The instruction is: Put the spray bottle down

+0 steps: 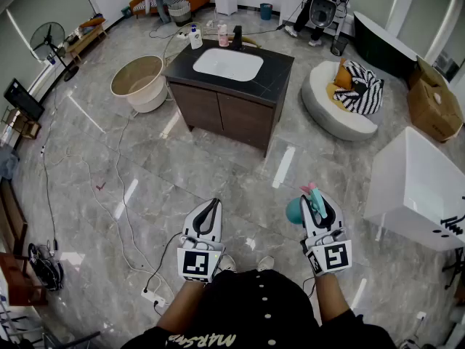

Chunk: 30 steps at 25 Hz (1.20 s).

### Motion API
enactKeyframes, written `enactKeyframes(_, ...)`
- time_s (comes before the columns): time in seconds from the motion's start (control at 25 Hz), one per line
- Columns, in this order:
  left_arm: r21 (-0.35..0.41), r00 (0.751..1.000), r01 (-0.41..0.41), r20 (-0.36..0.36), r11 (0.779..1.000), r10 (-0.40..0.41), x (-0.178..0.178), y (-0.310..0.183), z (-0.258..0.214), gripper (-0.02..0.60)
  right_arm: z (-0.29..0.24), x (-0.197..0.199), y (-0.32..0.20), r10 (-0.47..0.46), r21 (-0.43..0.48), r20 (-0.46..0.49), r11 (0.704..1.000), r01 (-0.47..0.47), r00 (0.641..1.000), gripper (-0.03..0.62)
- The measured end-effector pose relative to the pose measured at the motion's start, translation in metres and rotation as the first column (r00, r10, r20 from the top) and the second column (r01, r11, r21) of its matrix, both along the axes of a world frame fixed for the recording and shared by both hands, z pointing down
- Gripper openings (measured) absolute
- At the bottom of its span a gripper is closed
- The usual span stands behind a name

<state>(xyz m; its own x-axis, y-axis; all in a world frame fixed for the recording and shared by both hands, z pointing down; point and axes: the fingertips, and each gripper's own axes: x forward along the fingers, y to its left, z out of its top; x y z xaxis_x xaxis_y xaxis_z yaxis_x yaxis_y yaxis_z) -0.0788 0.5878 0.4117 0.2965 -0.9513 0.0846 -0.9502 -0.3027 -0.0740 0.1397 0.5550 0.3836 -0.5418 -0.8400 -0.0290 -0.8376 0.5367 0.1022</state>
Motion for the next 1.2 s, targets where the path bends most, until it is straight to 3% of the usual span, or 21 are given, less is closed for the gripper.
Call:
enactKeyframes(0.36, -0.003, 1.000, -0.007, 0.027, 1.000, 0.007, 0.016, -0.009, 0.002, 0.021, 0.000, 0.005, -0.011, -0.034, 0.013, -0.001, 0.999, 0.034, 0.999, 0.117)
enactKeyframes(0.88, -0.012, 0.998, 0.054, 0.018, 0.998, -0.054, 0.044, -0.016, 0.013, 0.021, 0.009, 0.027, -0.027, -0.097, 0.017, 0.021, 0.995, 0.096, 0.995, 0.117)
enactKeyframes(1.2, -0.043, 1.000, 0.020, 0.007, 0.999, -0.020, 0.054, -0.070, 0.030, 0.021, 0.012, 0.035, -0.073, -0.081, 0.016, 0.027, 0.997, 0.081, 0.996, 0.118)
